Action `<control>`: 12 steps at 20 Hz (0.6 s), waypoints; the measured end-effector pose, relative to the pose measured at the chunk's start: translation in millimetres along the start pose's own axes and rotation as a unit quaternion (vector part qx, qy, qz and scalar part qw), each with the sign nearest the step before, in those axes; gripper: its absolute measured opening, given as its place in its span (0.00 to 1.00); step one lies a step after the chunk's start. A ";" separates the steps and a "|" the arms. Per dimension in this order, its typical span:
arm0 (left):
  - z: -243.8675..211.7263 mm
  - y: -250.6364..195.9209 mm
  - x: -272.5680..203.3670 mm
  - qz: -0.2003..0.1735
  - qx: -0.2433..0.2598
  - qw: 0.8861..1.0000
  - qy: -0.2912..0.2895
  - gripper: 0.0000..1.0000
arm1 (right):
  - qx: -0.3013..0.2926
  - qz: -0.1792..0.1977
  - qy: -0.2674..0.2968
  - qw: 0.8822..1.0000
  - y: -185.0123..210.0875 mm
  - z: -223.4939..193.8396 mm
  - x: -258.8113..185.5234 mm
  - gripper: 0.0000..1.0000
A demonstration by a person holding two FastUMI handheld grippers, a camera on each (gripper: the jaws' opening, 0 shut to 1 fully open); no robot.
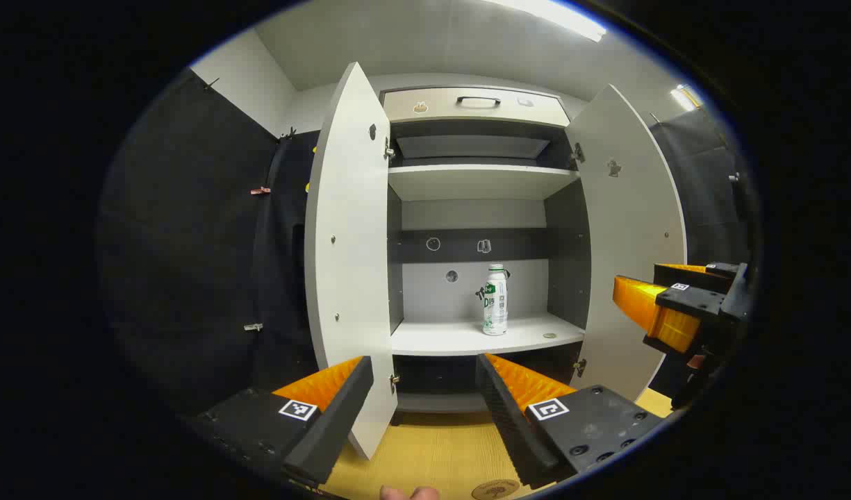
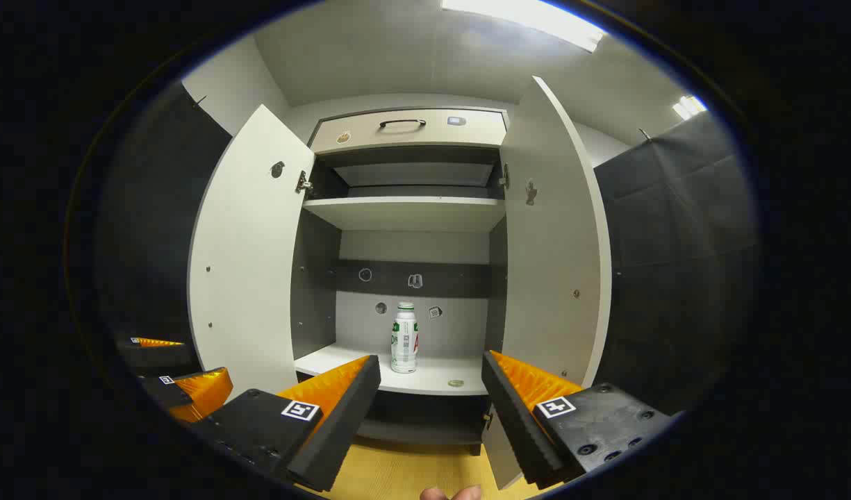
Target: Grasp the bottle in the cabinet with the left hand and place it on the coaster, then close the right door with the right hand and the left door with the left hand.
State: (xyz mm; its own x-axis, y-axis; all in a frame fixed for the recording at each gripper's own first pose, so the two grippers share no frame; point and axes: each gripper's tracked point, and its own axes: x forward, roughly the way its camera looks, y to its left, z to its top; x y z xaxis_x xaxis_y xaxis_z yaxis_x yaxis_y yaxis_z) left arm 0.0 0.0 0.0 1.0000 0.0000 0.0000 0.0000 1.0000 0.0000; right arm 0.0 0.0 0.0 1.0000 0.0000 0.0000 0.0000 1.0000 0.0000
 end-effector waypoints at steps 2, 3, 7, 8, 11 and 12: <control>0.4 2.5 0.9 -0.002 -0.002 1.000 -0.002 0.95 | -0.005 -0.002 0.001 1.000 -0.6 -0.1 -1.0 0.97; -0.1 4.7 1.8 -0.003 -0.002 1.000 -0.003 0.95 | -0.007 -0.004 0.002 1.000 -0.9 -0.2 -2.4 0.97; 2.2 11.4 6.2 -0.007 -0.004 1.000 -0.008 0.95 | -0.013 -0.009 -0.004 1.000 -1.0 8.6 -2.5 0.97; 2.0 13.0 7.7 -0.009 -0.005 1.000 -0.006 0.95 | -0.016 -0.010 -0.007 1.000 -0.8 11.4 -2.7 0.97; 1.4 18.8 11.7 -0.010 -0.004 1.000 -0.004 0.95 | -0.009 -0.007 -0.013 1.000 4.1 19.3 -2.3 0.97; 1.0 21.6 13.0 -0.009 -0.001 1.000 -0.002 0.95 | -0.007 -0.008 -0.012 1.000 3.7 19.6 -1.5 0.97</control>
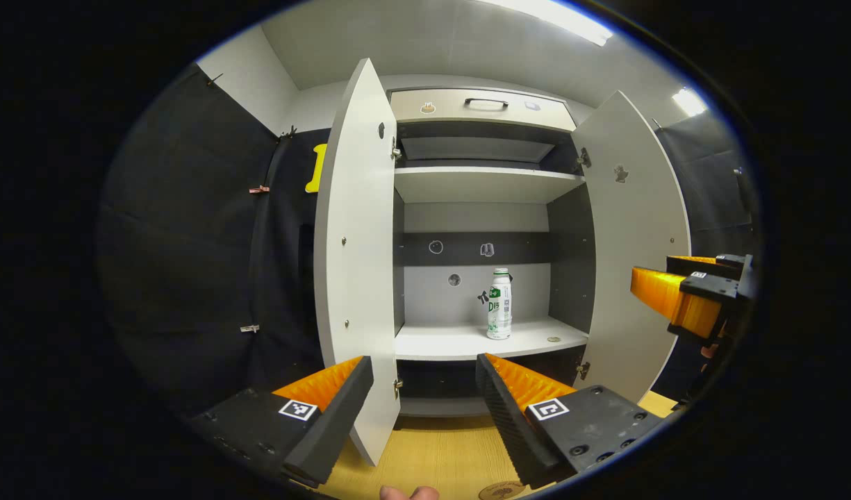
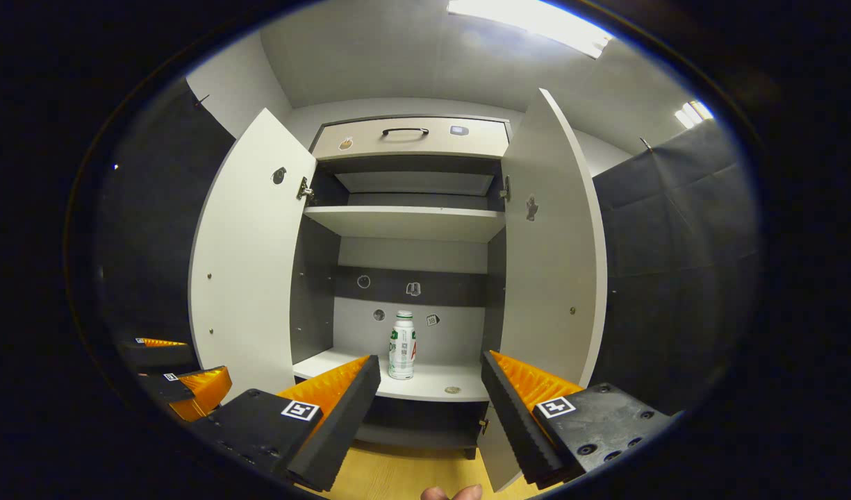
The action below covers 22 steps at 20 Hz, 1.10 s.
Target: Grasp the bottle in the cabinet with the left hand and place it on the coaster, then close the right door with the right hand and the left door with the left hand.
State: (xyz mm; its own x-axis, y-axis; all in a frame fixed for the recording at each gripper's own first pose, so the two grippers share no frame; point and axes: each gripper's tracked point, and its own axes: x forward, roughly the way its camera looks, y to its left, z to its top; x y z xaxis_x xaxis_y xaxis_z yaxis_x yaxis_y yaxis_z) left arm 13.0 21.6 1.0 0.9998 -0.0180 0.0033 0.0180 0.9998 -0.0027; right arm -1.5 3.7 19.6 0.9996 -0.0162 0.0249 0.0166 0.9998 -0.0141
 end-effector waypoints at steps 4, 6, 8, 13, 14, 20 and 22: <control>-1.0 5.3 3.5 0.001 0.004 1.000 0.003 0.95 | 0.007 -0.007 0.006 1.000 -2.2 -2.0 1.9 0.97; -1.2 5.5 5.6 0.001 0.004 1.000 0.005 0.95 | 0.004 -0.012 0.006 1.000 -5.0 -2.7 2.3 0.97; -0.3 1.3 7.4 -0.002 0.000 1.000 0.007 0.95 | 0.004 -0.012 0.006 1.000 -6.3 -1.5 2.1 0.97; 8.1 -21.7 20.3 -0.022 0.001 1.000 0.003 0.94 | 0.005 -0.016 0.006 1.000 -16.0 2.9 -2.1 0.97; 10.5 -28.8 25.3 -0.028 0.001 1.000 0.002 0.94 | 0.006 -0.019 0.005 1.000 -19.3 4.7 -2.8 0.97; 20.7 -78.4 84.5 -0.070 -0.001 0.998 -0.008 0.94 | 0.003 -0.038 -0.001 0.999 -49.0 13.9 -13.1 0.97; 16.8 -98.7 113.8 -0.089 -0.008 0.996 -0.003 0.94 | 0.005 -0.039 0.000 0.999 -57.1 12.9 -19.8 0.97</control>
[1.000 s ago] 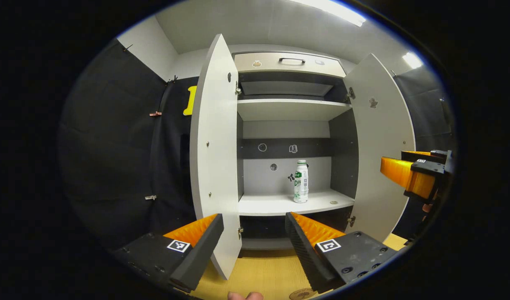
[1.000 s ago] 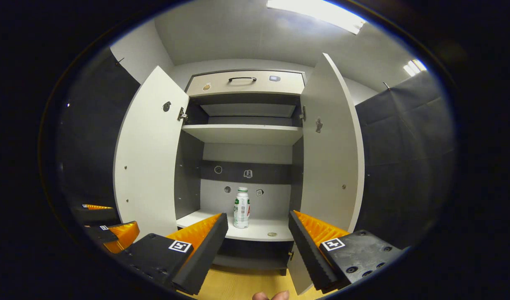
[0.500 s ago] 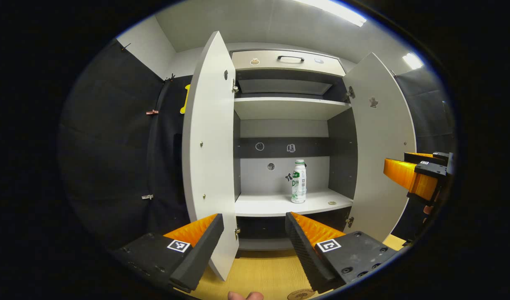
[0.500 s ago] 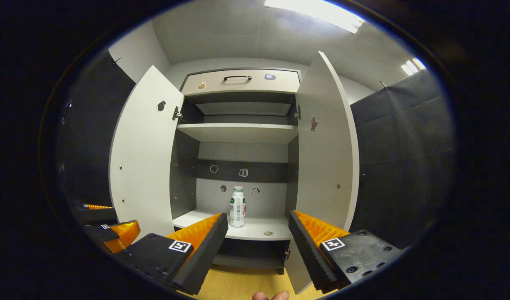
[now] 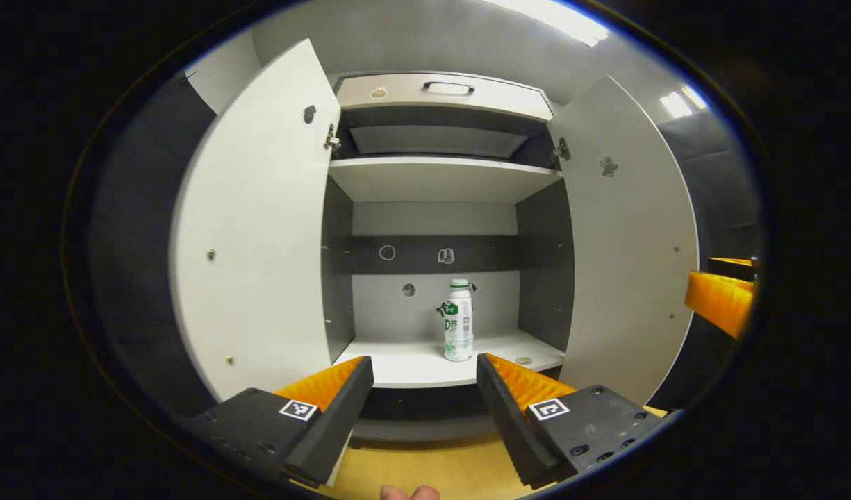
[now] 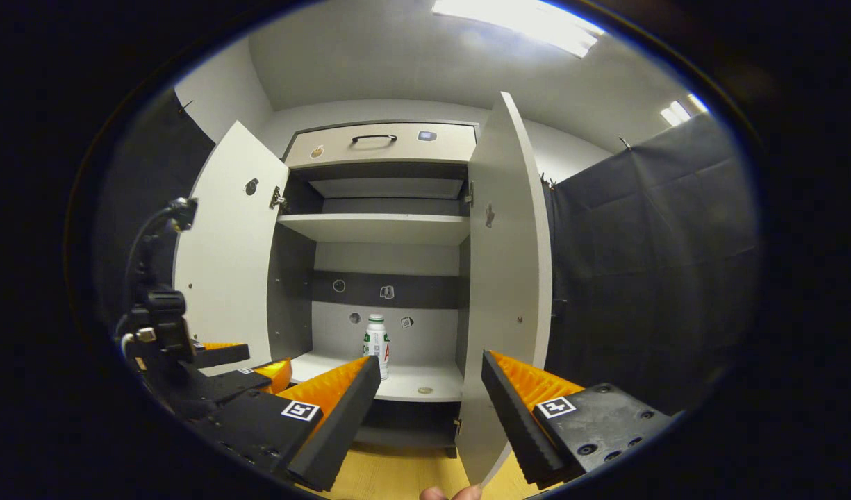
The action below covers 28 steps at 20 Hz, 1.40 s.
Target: Grasp the bottle in the cabinet with the left hand and place it on the coaster, then close the right door with the right hand and the left door with the left hand.
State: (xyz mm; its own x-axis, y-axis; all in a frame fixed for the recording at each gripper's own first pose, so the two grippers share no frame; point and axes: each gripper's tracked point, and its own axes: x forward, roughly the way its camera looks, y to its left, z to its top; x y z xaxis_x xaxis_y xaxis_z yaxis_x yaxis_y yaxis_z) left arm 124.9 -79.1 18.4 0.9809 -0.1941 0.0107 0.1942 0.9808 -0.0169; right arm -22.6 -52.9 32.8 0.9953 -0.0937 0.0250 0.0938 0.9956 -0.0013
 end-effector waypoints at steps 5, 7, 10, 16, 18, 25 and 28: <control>-10.0 -21.1 90.0 -0.016 -0.019 1.000 0.003 0.94 | -0.013 0.003 -0.003 1.000 -19.9 -4.1 -8.9 0.97; -12.1 -26.3 123.3 -0.019 -0.029 0.999 0.002 0.94 | -0.013 0.005 -0.001 1.000 -25.9 -6.7 -8.2 0.97; -17.2 -32.9 171.2 -0.016 -0.020 1.000 0.002 0.94 | -0.007 0.007 0.006 1.000 -32.6 -13.5 -6.4 0.97; -37.4 -38.8 246.7 -0.001 -0.004 1.000 0.012 0.95 | -0.015 0.024 0.003 1.000 -35.2 -16.3 0.5 0.97; -41.7 -38.4 264.4 0.006 0.003 1.000 0.014 0.95 | -0.016 0.027 0.006 0.999 -38.0 -19.9 4.3 0.97; -57.2 -40.4 308.2 0.001 -0.017 0.999 0.027 0.95 | -0.015 0.011 0.015 1.000 -60.1 -30.1 20.8 0.97; -55.7 -41.5 305.7 -0.001 -0.024 0.999 0.027 0.80 | -0.012 0.010 0.019 1.000 -60.4 -34.3 21.7 0.97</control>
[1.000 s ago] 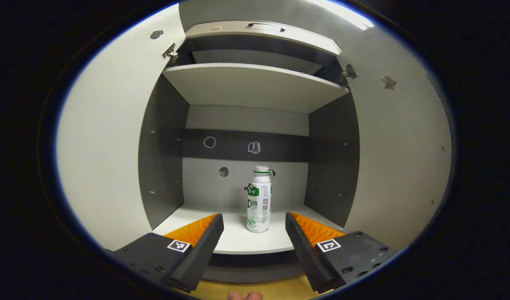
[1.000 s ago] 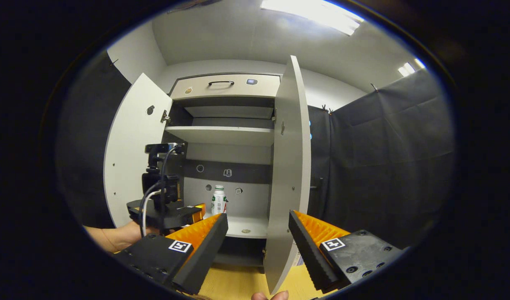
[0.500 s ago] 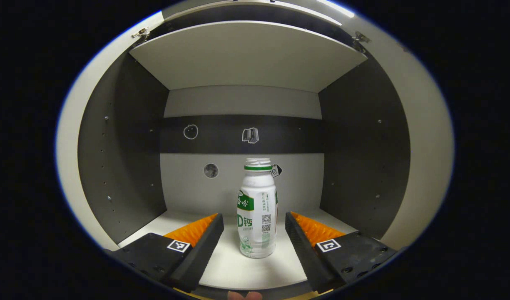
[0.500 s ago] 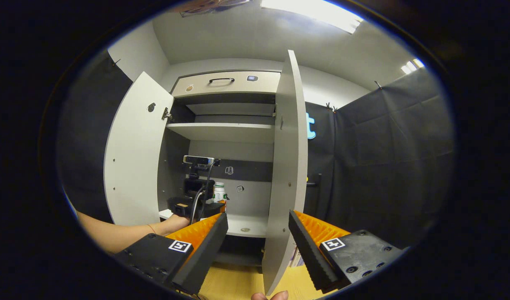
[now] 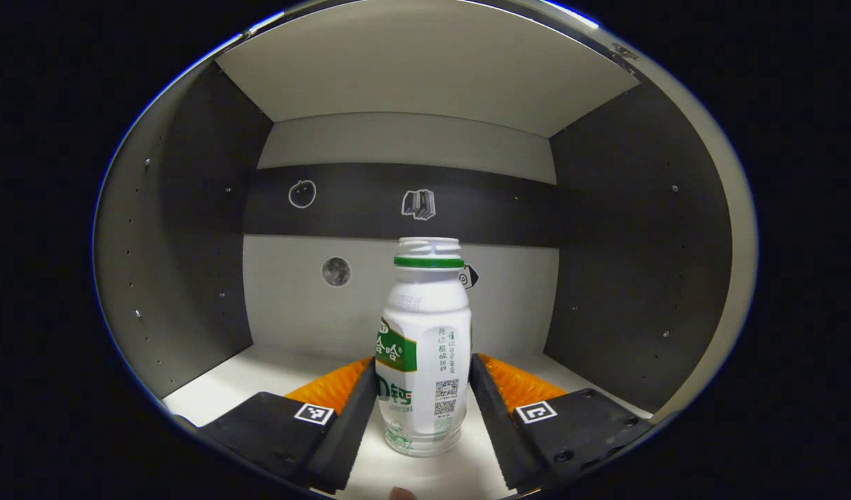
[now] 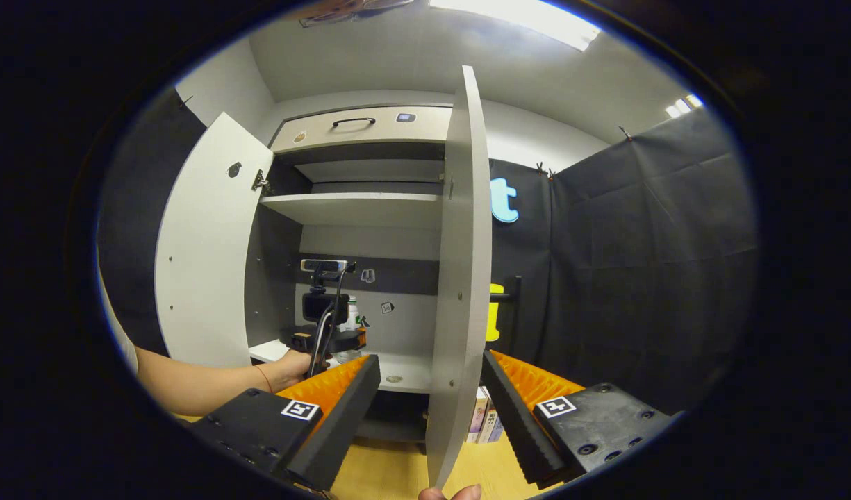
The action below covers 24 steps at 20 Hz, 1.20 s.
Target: Grasp the bottle in the cabinet with the left hand and place it on the coaster, then close the right door with the right hand and the left door with the left hand.
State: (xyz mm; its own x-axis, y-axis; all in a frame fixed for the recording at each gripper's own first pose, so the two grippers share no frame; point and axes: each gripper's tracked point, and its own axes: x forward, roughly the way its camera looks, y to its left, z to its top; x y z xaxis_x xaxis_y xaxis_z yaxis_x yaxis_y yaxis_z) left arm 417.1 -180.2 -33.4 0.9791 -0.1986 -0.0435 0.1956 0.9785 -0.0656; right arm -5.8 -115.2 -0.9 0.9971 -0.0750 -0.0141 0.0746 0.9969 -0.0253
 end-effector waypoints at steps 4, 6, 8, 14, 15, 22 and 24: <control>13.9 -0.2 -9.9 0.005 0.008 1.000 -0.009 0.77 | 0.001 0.000 -0.005 1.000 6.6 3.3 -1.2 0.97; 26.2 3.1 -25.7 -0.002 0.005 1.000 -0.018 0.77 | 0.001 0.001 -0.006 1.000 11.1 4.5 -4.2 0.97; 37.7 6.3 -49.8 -0.007 0.006 1.000 -0.029 0.77 | 0.002 0.000 -0.009 1.000 14.2 6.4 -6.7 0.97; 51.0 -4.7 -142.5 -0.020 0.015 0.999 -0.040 0.77 | 0.011 -0.017 -0.003 1.000 16.2 5.5 -20.7 0.97; 48.0 -6.3 -156.7 -0.024 0.009 0.999 -0.039 0.77 | 0.010 -0.020 -0.003 1.000 15.7 5.3 -22.6 0.97; 15.3 9.2 -252.7 -0.019 0.012 0.999 -0.047 0.77 | 0.002 -0.046 -0.001 0.999 6.4 0.5 -34.9 0.97; -1.9 15.2 -277.0 -0.020 0.016 0.999 -0.043 0.77 | 0.000 -0.053 -0.004 0.999 5.8 1.3 -37.0 0.97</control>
State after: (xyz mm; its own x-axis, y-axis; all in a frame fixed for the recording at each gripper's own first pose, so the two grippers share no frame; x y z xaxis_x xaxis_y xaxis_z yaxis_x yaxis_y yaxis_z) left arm 148.8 -110.4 -24.2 0.9712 -0.2341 0.0444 0.2356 0.9713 -0.0337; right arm -42.2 -106.7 0.8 0.9837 -0.1800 -0.0025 0.1798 0.9833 -0.0267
